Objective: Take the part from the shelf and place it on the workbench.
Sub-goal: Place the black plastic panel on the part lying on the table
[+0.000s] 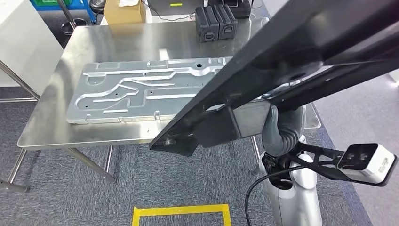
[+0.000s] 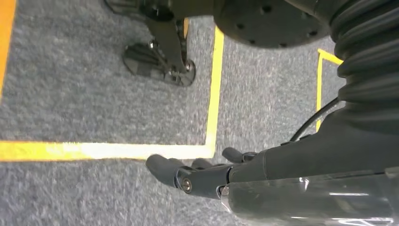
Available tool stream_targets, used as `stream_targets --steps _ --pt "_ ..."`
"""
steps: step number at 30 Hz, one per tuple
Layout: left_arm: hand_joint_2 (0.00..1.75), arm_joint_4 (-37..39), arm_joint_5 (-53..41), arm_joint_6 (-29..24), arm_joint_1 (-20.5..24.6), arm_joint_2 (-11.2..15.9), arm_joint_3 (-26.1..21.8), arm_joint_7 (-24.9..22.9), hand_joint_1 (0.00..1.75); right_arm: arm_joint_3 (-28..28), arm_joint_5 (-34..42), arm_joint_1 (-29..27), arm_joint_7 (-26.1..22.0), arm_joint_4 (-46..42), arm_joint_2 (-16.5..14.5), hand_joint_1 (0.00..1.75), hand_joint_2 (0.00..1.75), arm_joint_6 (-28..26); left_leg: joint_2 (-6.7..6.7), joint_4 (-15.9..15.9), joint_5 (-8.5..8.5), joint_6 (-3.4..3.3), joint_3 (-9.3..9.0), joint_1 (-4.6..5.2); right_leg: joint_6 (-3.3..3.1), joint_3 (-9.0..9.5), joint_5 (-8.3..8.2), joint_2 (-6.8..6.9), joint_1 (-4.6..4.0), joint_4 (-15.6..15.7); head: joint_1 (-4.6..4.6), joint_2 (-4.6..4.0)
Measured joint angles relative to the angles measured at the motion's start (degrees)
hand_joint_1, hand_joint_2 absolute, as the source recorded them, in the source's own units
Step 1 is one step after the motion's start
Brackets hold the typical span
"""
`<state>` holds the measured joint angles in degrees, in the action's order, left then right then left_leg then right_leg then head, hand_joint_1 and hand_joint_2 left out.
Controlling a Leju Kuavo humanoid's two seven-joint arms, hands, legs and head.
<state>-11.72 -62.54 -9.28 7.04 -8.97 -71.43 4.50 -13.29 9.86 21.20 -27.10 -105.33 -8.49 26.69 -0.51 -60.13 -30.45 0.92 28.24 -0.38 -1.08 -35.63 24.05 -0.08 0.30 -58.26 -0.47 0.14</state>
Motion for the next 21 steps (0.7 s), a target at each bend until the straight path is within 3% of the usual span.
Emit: stream_targets --steps 1,4,5,6,8,10,12,15,17,19,20,21 --pt "1.75 0.0 0.0 0.0 0.0 0.0 0.0 0.0 0.00 0.0 0.0 0.1 0.0 0.0 0.0 1.75 1.75 0.0 0.05 -2.9 -0.86 0.25 1.55 -0.08 -0.29 0.64 0.23 0.06 0.10 0.3 -0.04 0.00" --pt "1.75 0.0 0.0 0.0 0.0 0.0 0.0 -0.1 0.00 -0.2 -0.1 0.2 -0.1 0.0 0.0 1.75 1.75 -0.1 0.12 -12.8 -4.86 0.87 8.48 -0.27 -0.75 1.65 1.12 0.08 0.09 0.4 -0.15 0.01" --pt "1.75 0.0 0.0 0.0 -0.1 0.0 0.0 -0.1 0.00 -0.3 -0.1 0.1 -0.1 0.1 0.0 1.75 1.75 -0.1 0.12 -13.9 -4.88 0.93 9.93 -0.28 -0.76 2.00 1.47 -0.01 0.07 0.4 -0.16 0.00" --pt "1.75 0.0 0.1 0.0 -0.1 0.0 0.0 -0.2 0.00 -0.3 -0.1 0.1 -0.1 0.1 0.0 1.75 1.75 -0.2 0.13 -12.9 -3.49 0.88 10.45 -0.28 -0.73 2.46 1.85 -0.11 0.06 0.4 -0.15 0.00" --pt "1.75 0.0 0.1 0.0 -0.2 0.0 0.0 -0.2 0.00 -0.3 -0.2 0.1 -0.1 0.1 0.0 1.75 1.75 -0.3 0.15 -6.1 2.49 0.52 9.11 -0.25 -0.54 3.56 2.72 -0.22 0.04 0.3 -0.15 -0.01" --pt "1.75 0.0 0.2 0.0 -0.2 0.0 0.0 -0.2 0.00 -0.3 -0.3 0.1 -0.2 0.0 0.0 1.75 1.75 -0.3 0.19 -0.1 5.97 -0.08 7.54 0.05 -0.11 4.11 3.43 -0.26 -0.06 0.1 -0.16 0.00" --pt "1.75 0.0 0.2 0.1 -0.1 0.1 -0.1 -0.2 0.00 -0.4 -0.5 0.1 -0.2 0.0 0.0 1.75 1.75 -0.3 0.15 1.3 6.08 -0.66 7.26 0.37 0.52 4.09 3.82 -0.29 -0.13 0.0 -0.15 0.01" --pt "1.75 0.0 0.2 0.1 -0.2 0.0 -0.1 -0.1 0.00 -0.4 -0.9 0.2 -0.1 -0.4 0.0 1.75 1.75 -0.5 0.11 2.1 6.64 -1.47 6.76 -0.03 1.42 3.81 5.00 -0.23 -0.19 -1.1 -0.05 0.01" --pt "1.75 0.0 0.2 0.1 0.0 0.0 -0.1 -0.1 0.00 -0.4 -1.2 0.4 -0.1 -0.6 0.0 1.75 1.75 -0.8 0.14 2.5 6.67 -1.91 6.42 -0.22 1.93 1.27 7.90 -0.19 0.00 -6.3 0.14 0.01" --pt "1.75 0.0 0.2 0.3 0.0 0.0 -0.1 -0.1 0.00 -0.4 -1.5 0.4 0.0 -0.7 0.1 1.75 1.75 -1.1 0.15 2.5 6.52 -2.14 6.38 -0.22 2.28 -2.90 10.67 -0.18 0.18 -13.7 0.22 0.01" --pt "1.75 0.0 0.2 0.4 0.0 0.0 -0.1 -0.1 0.00 -0.4 -1.7 0.3 0.0 -0.7 0.1 1.75 1.75 -1.3 0.14 2.5 6.42 -2.17 6.33 -0.21 2.40 -4.29 10.72 -0.17 0.28 -15.6 0.22 0.01" --pt "1.75 0.0 0.2 0.5 0.0 0.0 -0.1 -0.1 0.00 -0.4 -2.2 0.4 0.1 -0.7 0.2 1.75 1.75 -1.5 0.12 2.4 6.30 -2.14 6.25 -0.22 2.44 -4.65 9.64 -0.15 0.38 -15.4 0.22 0.00"
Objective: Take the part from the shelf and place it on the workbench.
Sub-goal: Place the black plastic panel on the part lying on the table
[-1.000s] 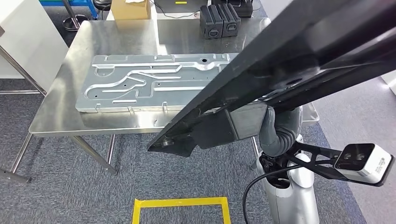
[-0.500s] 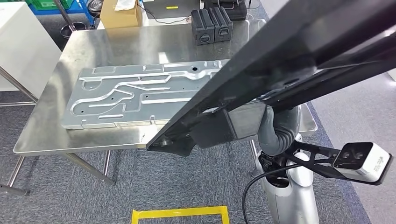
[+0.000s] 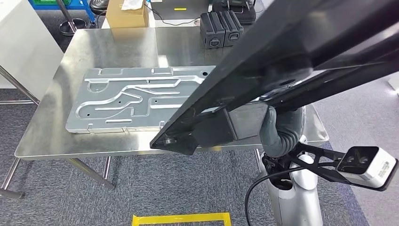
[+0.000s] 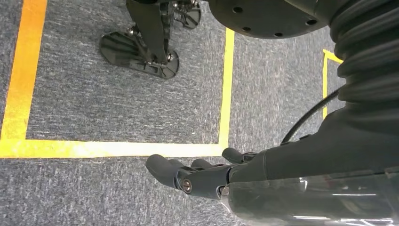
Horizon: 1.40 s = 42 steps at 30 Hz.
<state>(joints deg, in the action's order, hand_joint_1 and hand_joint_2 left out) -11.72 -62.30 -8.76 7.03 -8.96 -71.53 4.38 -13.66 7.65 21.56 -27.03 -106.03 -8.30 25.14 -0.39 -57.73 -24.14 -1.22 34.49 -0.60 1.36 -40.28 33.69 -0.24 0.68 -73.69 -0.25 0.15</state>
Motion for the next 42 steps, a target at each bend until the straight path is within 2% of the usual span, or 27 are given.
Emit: stream_targets --steps 1,2,4,5,8,9,11,13,14,15,16,18,20,24,26,28,29,30,31,33,35,37,39,40,42 --pt "1.75 0.0 0.1 0.1 0.0 0.0 0.0 0.0 0.00 0.0 -0.7 0.1 0.0 -0.1 0.0 1.75 1.75 -0.4 -0.04 -0.1 -0.14 0.07 -0.12 0.00 -0.04 0.73 -1.99 0.03 0.08 2.2 0.00 -0.01" --pt "1.75 0.0 0.2 0.2 0.0 0.0 0.0 0.1 0.00 0.0 -1.6 0.2 0.0 -0.2 0.1 1.75 1.75 -0.9 -0.09 -0.2 -0.33 0.18 -0.26 -0.01 -0.15 2.32 -4.49 0.06 0.14 6.1 0.01 -0.01" --pt "1.75 0.0 0.4 0.3 0.0 0.0 -0.1 0.2 0.00 0.0 -3.4 0.7 -0.1 -0.6 0.2 1.75 1.75 -2.0 -0.16 -0.5 -0.69 0.59 -0.33 0.18 -0.50 5.17 -7.40 0.06 -0.07 12.8 -0.01 -0.01" --pt "1.75 0.0 0.5 0.3 0.0 0.0 -0.1 0.2 0.00 0.0 -4.0 1.0 -0.2 -0.8 0.3 1.75 1.75 -2.4 -0.16 -0.6 -0.82 0.84 -0.33 0.26 -0.69 5.81 -7.83 0.02 -0.19 14.4 -0.03 0.00" --pt "1.75 0.0 0.9 0.3 0.0 0.0 -0.4 0.2 0.00 0.6 -5.4 2.0 -0.3 -1.2 0.8 1.75 1.75 -3.2 -0.11 -0.7 -1.05 1.68 -0.37 0.26 -1.41 5.93 -7.89 -0.12 -0.20 15.0 -0.06 0.01" --pt "1.75 0.0 1.0 0.2 0.0 0.0 -0.4 0.2 0.00 0.9 -5.8 2.5 -0.3 -1.3 1.0 1.75 1.75 -3.3 -0.07 -1.3 -1.62 1.99 -0.13 0.22 -1.71 6.00 -8.00 -0.11 -0.08 15.2 -0.08 0.00" --pt "1.75 0.0 1.2 0.2 -0.1 0.0 -0.7 0.2 0.00 1.6 -6.3 4.1 -0.3 -1.4 1.5 1.75 1.75 -3.5 0.00 -5.7 -4.45 2.47 1.73 0.06 -2.28 6.10 -8.18 0.01 0.09 15.4 -0.15 -0.01" --pt "1.75 0.0 1.4 0.2 -0.1 0.0 -0.9 0.3 0.00 2.4 -7.0 5.8 -0.2 -1.4 2.1 1.75 1.75 -3.7 0.02 -13.1 -7.98 2.75 4.98 -0.02 -2.53 6.07 -8.15 0.13 0.02 15.4 -0.20 0.00" --pt "1.75 0.0 1.4 0.2 -0.2 0.0 -1.0 0.3 0.00 2.8 -7.4 6.4 0.0 -1.4 2.4 1.75 1.75 -3.7 0.02 -15.8 -8.77 2.82 6.16 -0.05 -2.56 6.07 -8.14 0.16 -0.01 15.3 -0.20 -0.01" --pt "1.75 0.0 1.5 0.2 -0.3 0.0 -1.1 0.4 0.00 3.1 -7.8 7.1 0.2 -1.4 2.8 1.75 1.75 -3.8 0.02 -16.6 -8.46 2.85 6.43 -0.06 -2.56 6.06 -8.10 0.17 -0.01 15.2 -0.20 0.00" --pt "1.75 0.0 1.5 0.2 -0.3 0.0 -1.2 0.4 0.00 3.4 -8.2 7.9 0.4 -1.4 3.2 1.75 1.75 -3.8 0.03 -15.0 -7.11 2.79 5.65 -0.08 -2.52 6.07 -8.06 0.14 0.00 15.1 -0.20 0.00" --pt "1.75 0.0 1.5 0.2 -0.3 0.0 -1.3 0.7 0.00 3.7 -9.2 10.0 1.1 -1.2 3.9 1.75 1.75 -3.9 0.07 -7.7 -3.51 2.45 2.07 -0.07 -2.29 6.10 -7.89 0.07 -0.03 14.9 -0.20 0.00" --pt "1.75 0.0 1.6 0.2 -0.2 0.0 -1.3 0.8 0.00 4.1 -9.9 12.3 1.8 -1.0 4.6 1.75 1.75 -3.9 0.08 -2.2 -1.91 1.94 -0.51 0.08 -1.79 6.00 -7.77 0.00 -0.22 14.6 -0.16 0.00" --pt "1.75 0.0 1.7 0.3 -0.1 -0.1 -1.3 1.0 0.00 4.2 -10.9 17.1 4.1 -0.1 6.2 1.75 1.75 -4.1 -0.01 -0.8 -1.48 0.64 -0.90 0.16 -0.42 5.65 -7.48 0.03 -0.14 14.2 -0.11 -0.02" --pt "1.75 0.0 1.8 0.4 -0.1 -0.1 -1.3 1.2 0.00 4.1 -11.6 19.6 5.3 0.9 7.1 1.75 1.75 -4.2 0.06 -0.4 -1.12 0.01 -0.96 -0.01 0.18 3.93 -5.04 0.06 0.04 10.4 -0.07 -0.01" --pt "1.75 0.0 1.8 0.5 -0.1 -0.2 -1.3 1.3 0.00 3.9 -12.3 21.6 6.2 2.4 8.1 1.75 1.75 -4.3 0.08 -0.4 -1.05 -0.20 -0.90 0.01 0.60 0.44 -1.56 0.08 0.09 2.9 -0.04 0.00" --pt "1.75 0.0 1.9 0.5 -0.1 -0.2 -1.3 1.3 0.00 3.8 -12.7 22.5 6.5 3.4 8.5 1.75 1.75 -4.5 0.07 -0.4 -1.05 -0.20 -0.87 0.01 0.73 -1.07 -0.68 0.09 0.09 -0.1 -0.03 -0.01" --pt "1.75 0.0 2.0 0.5 -0.1 -0.2 -1.3 1.3 0.00 3.6 -13.1 23.4 6.9 4.6 8.9 1.75 1.75 -4.6 0.05 -0.5 -1.07 -0.19 -0.87 0.01 0.77 -1.79 -0.87 0.10 0.10 -1.3 -0.03 0.00" --pt "1.75 0.0 2.1 0.5 -0.1 -0.3 -1.4 1.4 0.00 3.4 -13.4 24.5 7.2 5.9 9.3 1.75 1.75 -4.7 0.01 -0.5 -1.09 -0.17 -0.88 0.01 0.72 -1.41 -2.16 0.11 0.10 -0.2 -0.03 0.00" --pt "1.75 0.0 2.2 0.5 -0.1 -0.4 -1.4 1.5 0.00 2.8 -14.2 27.3 7.9 8.6 10.0 1.75 1.75 -4.9 -0.08 -0.6 -1.20 -0.01 -0.96 0.02 0.36 1.86 -6.20 0.11 0.07 7.1 -0.02 0.00" --pt "1.75 0.0 2.3 0.5 0.0 -0.5 -1.4 1.6 0.00 2.0 -15.3 30.6 9.0 12.0 10.8 1.75 1.75 -5.4 -0.11 -0.8 -1.35 0.37 -0.84 0.25 -0.17 4.65 -8.38 0.05 -0.18 13.3 -0.07 -0.01" --pt "1.75 0.0 2.3 0.5 0.0 -0.5 -1.4 1.7 0.00 1.2 -16.5 33.7 10.3 15.6 11.3 1.75 1.75 -6.1 -0.09 -0.7 -1.34 0.87 -0.69 0.43 -0.71 5.13 -8.49 -0.05 -0.45 14.8 -0.14 0.00" --pt "1.75 0.0 2.4 0.6 0.0 -0.5 -1.5 1.7 0.00 0.5 -18.4 36.3 11.2 19.2 11.8 1.75 1.75 -7.1 -0.07 -1.0 -1.63 1.43 -0.50 0.39 -1.39 5.20 -8.74 0.01 -0.25 15.1 -0.12 0.00" --pt "1.75 0.0 2.4 0.6 0.0 -0.5 -1.6 1.8 0.00 0.1 -19.6 37.7 11.5 21.2 12.1 1.75 1.75 -8.0 -0.06 -2.1 -2.40 1.74 0.02 0.36 -1.78 5.26 -8.87 0.10 -0.12 15.3 -0.20 0.00" --pt "1.75 0.0 2.4 0.7 -0.1 -0.5 -1.6 1.9 0.00 -0.7 -22.0 40.6 12.0 25.7 12.4 1.75 1.75 -9.8 -0.01 -7.8 -5.43 2.26 2.67 0.19 -2.35 5.34 -8.98 0.22 -0.03 15.5 -0.38 0.01"
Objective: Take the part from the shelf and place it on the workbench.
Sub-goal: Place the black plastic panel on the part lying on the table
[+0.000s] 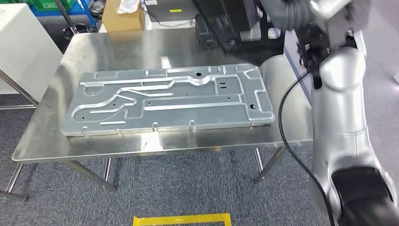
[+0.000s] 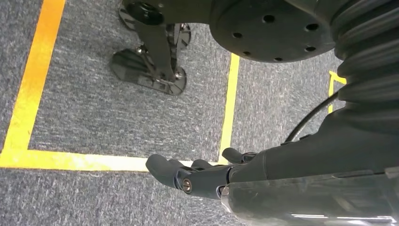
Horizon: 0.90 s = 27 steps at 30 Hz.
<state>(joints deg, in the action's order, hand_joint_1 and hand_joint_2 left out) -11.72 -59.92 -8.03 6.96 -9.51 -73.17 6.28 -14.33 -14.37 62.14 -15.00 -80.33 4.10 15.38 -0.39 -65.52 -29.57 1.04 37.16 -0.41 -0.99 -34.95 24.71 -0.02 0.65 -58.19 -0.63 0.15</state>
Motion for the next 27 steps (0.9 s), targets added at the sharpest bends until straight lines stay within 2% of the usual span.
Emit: stream_targets --steps 2,3,4,5,7,8,9,11,13,15,17,18,19,20,22,23,24,27 --pt "1.75 0.0 0.0 0.2 0.0 0.0 0.0 0.1 0.00 -0.7 -2.1 2.3 0.3 4.4 0.3 1.75 1.75 -1.4 0.02 -7.2 -2.75 0.35 3.56 -0.15 -0.19 -0.01 0.06 0.01 -0.08 -0.1 -0.07 -0.01" --pt "1.75 0.0 0.0 0.3 -0.1 0.0 0.0 0.2 0.00 -1.1 -3.3 3.3 0.5 6.6 0.5 1.75 1.75 -1.9 0.02 -9.0 -2.84 0.42 4.54 -0.18 -0.21 0.00 0.12 0.00 -0.11 -0.2 -0.08 -0.01" --pt "1.75 0.0 0.0 0.4 -0.1 0.0 0.0 0.2 0.00 -1.6 -4.6 4.4 0.6 8.8 0.7 1.75 1.75 -2.4 0.03 -8.5 -1.84 0.41 4.53 -0.20 -0.19 0.01 0.20 -0.01 -0.13 -0.3 -0.08 -0.01" --pt "1.75 0.0 0.0 0.5 -0.1 0.0 0.0 0.3 0.00 -2.1 -5.9 5.6 0.7 11.1 1.0 1.75 1.75 -2.9 0.04 -5.9 0.06 0.31 3.47 -0.21 -0.10 0.03 0.32 -0.03 -0.13 -0.4 -0.08 -0.01" --pt "1.75 0.0 0.0 0.6 -0.1 0.0 0.0 0.3 0.00 -3.2 -8.9 8.6 0.8 15.8 1.6 1.75 1.75 -4.2 0.06 1.8 3.79 -0.12 0.09 -0.13 0.21 -0.03 0.62 -0.07 -0.24 -0.8 -0.08 -0.02" --pt "1.75 0.0 -0.1 0.6 -0.1 0.0 0.0 0.3 0.00 -3.9 -10.7 10.1 0.9 18.2 1.9 1.75 1.75 -5.0 0.05 4.5 4.71 -0.36 -1.11 -0.04 0.44 -0.14 0.69 -0.10 -0.33 -0.9 -0.07 -0.01" --pt "1.75 0.0 -0.1 0.6 -0.1 0.0 0.0 0.3 0.00 -4.7 -12.4 11.5 1.1 20.6 2.2 1.75 1.75 -5.8 0.01 5.9 4.96 -0.58 -1.69 0.04 0.68 -0.25 0.71 -0.12 -0.41 -1.0 -0.04 -0.01" --pt "1.75 0.0 -0.1 0.6 -0.2 0.0 -0.1 0.3 0.00 -6.3 -15.4 13.7 1.6 25.0 2.8 1.75 1.75 -7.3 -0.08 6.4 4.95 -1.03 -1.78 0.12 1.26 -0.32 0.60 -0.12 -0.46 -0.9 -0.02 -0.01" --pt "1.75 0.0 0.0 0.7 -0.2 -0.1 -0.1 0.3 0.00 -7.8 -18.4 15.6 2.3 28.7 3.4 1.75 1.75 -8.9 -0.06 7.0 5.29 -1.67 -1.99 -0.04 1.88 -0.67 1.45 -0.10 -0.29 -1.8 0.02 -0.01" --pt "1.75 0.0 0.0 0.8 -0.2 -0.2 -0.1 0.4 0.00 -9.5 -21.9 17.7 2.8 32.5 3.9 1.75 1.75 -11.3 0.01 7.4 5.54 -2.20 -2.18 -0.21 2.42 -2.99 4.36 -0.10 -0.06 -6.9 0.07 -0.01" --pt "1.75 0.0 0.0 0.9 -0.1 -0.3 -0.1 0.5 0.00 -11.2 -25.6 19.4 3.4 36.1 4.2 1.75 1.75 -13.7 0.00 7.4 5.51 -2.40 -2.22 -0.23 2.82 -6.74 7.30 -0.09 0.11 -14.3 0.10 -0.02" --pt "1.75 0.0 0.0 1.0 -0.2 -0.3 -0.1 0.5 0.00 -12.1 -27.4 20.0 3.6 38.0 4.4 1.75 1.75 -14.8 -0.02 7.4 5.47 -2.42 -2.27 -0.25 2.95 -8.06 7.69 -0.07 0.21 -16.6 0.11 -0.02" --pt "1.75 0.0 0.0 1.0 -0.2 -0.4 -0.1 0.5 0.00 -12.8 -28.9 20.4 3.9 39.7 4.4 1.75 1.75 -15.6 -0.05 7.3 5.39 -2.40 -2.34 -0.29 3.01 -8.49 7.03 -0.05 0.30 -16.9 0.12 -0.01" --pt "1.75 0.0 -0.1 1.2 -0.3 -0.5 -0.1 0.6 0.00 -13.6 -30.3 20.8 4.1 41.2 4.5 1.75 1.75 -16.3 -0.07 7.2 5.28 -2.31 -2.42 -0.32 3.04 -7.85 5.39 -0.03 0.42 -15.0 0.12 -0.01" --pt "1.75 0.0 -0.1 1.4 -0.3 -0.6 -0.1 0.7 0.00 -15.2 -33.0 21.8 4.9 44.0 4.5 1.75 1.75 -17.5 -0.12 6.9 4.90 -1.90 -2.52 -0.29 3.06 -4.48 1.35 0.01 0.62 -7.4 0.12 -0.01" --pt "1.75 0.0 -0.1 1.5 -0.2 -0.6 -0.1 0.7 0.00 -16.1 -34.5 22.4 5.3 45.3 4.4 1.75 1.75 -18.1 -0.14 6.7 4.70 -1.64 -2.47 -0.18 2.93 -3.02 0.05 -0.03 0.57 -4.1 0.10 -0.01" --pt "1.75 0.0 -0.1 1.5 -0.2 -0.6 -0.1 0.7 0.00 -16.9 -36.0 23.1 5.8 46.6 4.4 1.75 1.75 -18.6 -0.15 6.6 4.57 -1.37 -2.39 -0.09 2.72 -2.16 -0.52 -0.07 0.48 -2.1 0.09 -0.01" --pt "1.75 0.0 -0.1 1.6 -0.2 -0.6 -0.1 0.5 0.00 -19.5 -40.9 24.0 7.8 50.2 4.2 1.75 1.75 -19.6 -0.15 6.6 4.41 -0.56 -2.32 -0.09 1.62 -1.92 -0.54 -0.13 0.20 -1.3 0.08 -0.01"
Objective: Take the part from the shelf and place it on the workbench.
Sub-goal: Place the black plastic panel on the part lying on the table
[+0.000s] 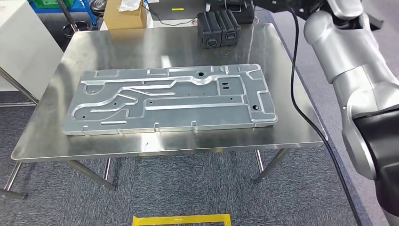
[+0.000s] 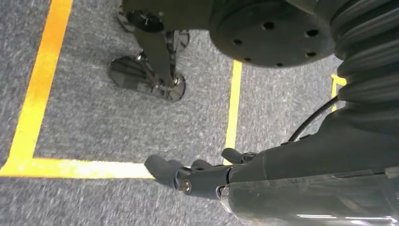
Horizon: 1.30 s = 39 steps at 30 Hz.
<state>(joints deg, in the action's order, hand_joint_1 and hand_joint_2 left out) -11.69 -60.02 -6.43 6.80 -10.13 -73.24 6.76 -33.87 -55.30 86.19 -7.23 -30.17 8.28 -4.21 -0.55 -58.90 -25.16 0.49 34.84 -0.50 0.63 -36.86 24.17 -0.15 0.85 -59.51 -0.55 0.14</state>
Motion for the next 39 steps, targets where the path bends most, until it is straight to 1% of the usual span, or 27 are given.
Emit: stream_targets --steps 2,3,5,6,7,8,10,11,13,15,17,18,20,21,22,23,24,26,27,28,31,32,34,36,37,38,39 --pt "1.75 0.0 0.0 0.0 0.0 0.0 0.0 -0.1 0.00 -1.5 -2.5 0.4 1.1 1.9 -0.3 1.75 1.75 -0.1 0.10 -1.8 -1.42 0.61 0.69 -0.12 -0.84 0.15 -0.11 0.07 0.10 0.2 -0.04 -0.01" --pt "1.75 0.0 0.0 0.0 0.0 0.0 0.0 -0.2 0.00 -2.2 -3.6 0.6 1.5 2.7 -0.6 1.75 1.75 -0.1 0.16 -4.4 -2.95 0.86 1.78 -0.17 -1.19 0.23 -0.15 0.08 0.15 0.4 -0.08 0.00" --pt "1.75 0.0 0.0 0.0 0.0 0.0 0.0 -0.2 0.00 -3.8 -5.5 0.9 2.2 4.4 -1.2 1.75 1.75 -0.2 0.21 -12.0 -6.45 1.11 5.15 -0.21 -1.59 0.28 -0.08 -0.05 -0.03 0.3 -0.13 0.01" --pt "1.75 0.0 0.0 0.0 0.0 0.0 0.0 -0.2 0.00 -4.7 -6.4 1.0 2.5 5.1 -1.5 1.75 1.75 -0.2 0.21 -15.1 -7.41 1.10 6.67 -0.22 -1.67 0.32 -0.05 -0.12 -0.17 0.3 -0.11 0.01" --pt "1.75 0.0 0.0 0.0 0.0 0.0 0.0 -0.2 0.00 -5.5 -7.1 0.9 2.8 5.8 -1.7 1.75 1.75 -0.3 0.21 -16.4 -7.30 1.00 7.40 -0.20 -1.73 0.37 -0.01 -0.19 -0.32 0.3 -0.11 0.01" --pt "1.75 0.0 0.0 0.1 0.0 0.0 0.0 -0.2 0.00 -6.3 -7.9 0.9 3.0 6.5 -1.9 1.75 1.75 -0.4 0.21 -15.4 -6.11 0.77 7.06 -0.15 -1.77 0.44 0.01 -0.23 -0.48 0.3 -0.11 0.01" --pt "1.75 0.0 0.0 0.1 0.0 0.0 0.0 -0.3 0.00 -7.7 -9.3 0.9 3.3 7.5 -2.4 1.75 1.75 -0.7 0.21 -8.0 -2.09 -0.09 3.81 0.11 -1.84 0.62 0.09 -0.27 -0.74 0.3 -0.10 0.01" --pt "1.75 0.0 0.0 0.1 0.0 0.0 0.0 -0.3 0.00 -8.2 -9.9 0.9 3.5 8.0 -2.6 1.75 1.75 -0.9 0.22 -4.2 -0.66 -0.58 2.01 0.31 -1.78 0.62 0.12 -0.28 -0.90 0.2 -0.09 0.01" --pt "1.75 0.0 0.0 0.1 0.1 0.0 0.0 -0.3 0.00 -9.4 -11.3 0.7 3.8 9.0 -3.0 1.75 1.75 -1.3 0.20 -0.2 0.30 -1.20 0.18 0.73 -1.42 0.48 0.06 -0.24 -0.89 0.3 -0.06 0.01" --pt "1.75 0.0 -0.2 0.2 0.1 0.0 0.0 -0.3 0.00 -10.3 -12.6 -0.1 4.1 9.8 -3.4 1.75 1.75 -1.6 0.17 0.4 0.47 -1.39 -0.09 0.75 -0.82 0.44 -0.07 -0.22 -0.84 0.4 -0.07 0.01" --pt "1.75 0.0 -0.4 0.3 0.1 -0.1 0.0 -0.2 0.00 -11.1 -13.6 -1.0 4.4 10.5 -3.7 1.75 1.75 -2.2 0.27 1.2 1.01 -1.73 -0.43 0.45 -0.24 0.00 0.86 -0.19 -0.80 -0.6 0.04 0.01" --pt "1.75 0.1 -0.5 0.4 0.1 -0.2 0.0 -0.2 0.00 -11.4 -14.0 -1.3 4.6 10.8 -3.9 1.75 1.75 -2.6 0.33 1.6 1.26 -1.89 -0.59 0.27 0.04 -0.85 2.13 -0.19 -0.75 -2.6 0.11 0.01" --pt "1.75 0.1 -0.7 0.6 0.2 -0.2 0.0 -0.1 0.00 -11.9 -14.7 -2.4 4.9 11.3 -4.1 1.75 1.75 -3.4 0.38 1.7 1.41 -2.05 -0.61 0.20 0.53 -3.96 5.56 -0.16 -0.38 -9.4 0.24 0.01" --pt "1.75 0.1 -0.8 0.8 0.2 -0.3 0.0 -0.1 0.00 -12.2 -15.0 -3.2 5.0 11.6 -4.2 1.75 1.75 -3.8 0.34 1.7 1.40 -2.05 -0.61 0.17 0.78 -5.54 6.69 -0.15 -0.17 -12.7 0.23 0.01" --pt "1.75 0.1 -0.8 0.9 0.1 -0.3 0.0 -0.1 0.00 -12.5 -15.2 -4.1 5.0 11.9 -4.3 1.75 1.75 -4.0 0.28 1.6 1.37 -2.01 -0.61 0.10 1.00 -6.50 6.88 -0.14 0.04 -14.6 0.24 0.01" --pt "1.75 0.1 -0.9 1.0 0.1 -0.4 0.0 -0.1 0.00 -12.7 -15.5 -5.0 5.1 12.1 -4.4 1.75 1.75 -4.2 0.22 1.5 1.29 -1.90 -0.61 0.01 1.17 -6.42 5.95 -0.11 0.25 -14.1 0.25 0.01" --pt "1.75 0.2 -0.9 1.0 0.1 -0.5 0.0 -0.1 0.00 -12.9 -15.7 -5.7 5.1 12.3 -4.6 1.75 1.75 -4.3 0.17 1.3 1.14 -1.70 -0.61 -0.10 1.32 -5.20 4.13 -0.04 0.45 -11.4 0.25 0.01" --pt "1.75 0.2 -1.0 1.1 0.1 -0.6 0.0 0.0 0.00 -13.2 -16.2 -6.8 5.2 12.5 -5.1 1.75 1.75 -4.7 0.15 0.6 0.65 -1.07 -0.43 -0.15 1.43 -1.62 0.91 0.07 0.64 -3.8 0.25 0.00" --pt "1.75 0.2 -1.1 1.1 0.1 -0.7 0.0 0.0 0.00 -13.4 -16.3 -7.2 5.2 12.6 -5.4 1.75 1.75 -5.0 0.16 0.4 0.44 -0.74 -0.29 -0.09 1.21 -0.43 0.19 0.05 0.61 -1.4 0.21 -0.01" --pt "1.75 0.2 -1.1 1.1 0.2 -0.7 0.1 0.0 0.00 -13.6 -16.5 -7.6 5.3 12.7 -5.6 1.75 1.75 -5.3 0.16 0.2 0.31 -0.42 -0.19 -0.01 0.90 0.04 0.13 -0.02 0.49 -0.3 0.16 0.00" --pt "1.75 0.2 -1.2 1.1 0.1 -0.7 0.1 0.0 0.00 -14.0 -16.9 -9.1 5.4 12.9 -6.2 1.75 1.75 -6.5 0.17 0.1 0.10 0.47 -0.10 -0.11 -0.43 0.00 0.11 -0.16 0.22 -0.2 0.10 0.01" --pt "1.75 0.2 -1.2 1.1 0.0 -0.7 0.1 0.0 0.00 -14.1 -17.1 -9.5 5.5 13.0 -6.4 1.75 1.75 -6.9 0.19 -0.7 -0.56 0.75 0.24 -0.19 -0.88 0.02 0.04 -0.14 0.27 0.0 0.05 0.00" --pt "1.75 0.2 -1.2 1.1 0.0 -0.7 0.1 0.0 0.00 -14.2 -17.5 -10.1 5.7 13.0 -7.0 1.75 1.75 -8.1 0.24 -5.7 -3.54 1.16 2.36 -0.25 -1.54 0.06 -0.06 -0.16 0.35 0.1 -0.07 0.01" --pt "1.75 0.2 -1.2 1.0 0.0 -0.8 0.1 0.0 0.00 -14.5 -18.0 -11.1 5.7 13.2 -7.6 1.75 1.75 -9.1 0.24 -13.2 -6.83 1.28 5.80 -0.25 -1.84 0.07 -0.01 -0.25 0.11 0.1 -0.13 0.01" --pt "1.75 0.2 -1.2 1.0 0.0 -0.8 0.1 0.0 0.00 -14.6 -18.3 -11.7 5.8 13.3 -7.8 1.75 1.75 -9.3 0.24 -15.6 -7.38 1.21 6.99 -0.23 -1.90 0.11 0.03 -0.28 -0.07 0.1 -0.12 0.01" --pt "1.75 0.2 -1.2 1.0 0.0 -0.8 0.1 0.0 0.00 -14.7 -18.6 -12.3 5.8 13.4 -8.1 1.75 1.75 -9.4 0.24 -15.9 -6.82 1.01 7.24 -0.18 -1.95 0.17 0.06 -0.28 -0.26 0.1 -0.12 0.01" --pt "1.75 0.2 -1.2 0.9 0.0 -0.8 0.1 0.0 0.00 -14.9 -18.9 -12.8 5.9 13.5 -8.3 1.75 1.75 -9.4 0.24 -13.9 -5.27 0.67 6.40 -0.09 -1.98 0.25 0.08 -0.29 -0.45 0.0 -0.12 0.01"
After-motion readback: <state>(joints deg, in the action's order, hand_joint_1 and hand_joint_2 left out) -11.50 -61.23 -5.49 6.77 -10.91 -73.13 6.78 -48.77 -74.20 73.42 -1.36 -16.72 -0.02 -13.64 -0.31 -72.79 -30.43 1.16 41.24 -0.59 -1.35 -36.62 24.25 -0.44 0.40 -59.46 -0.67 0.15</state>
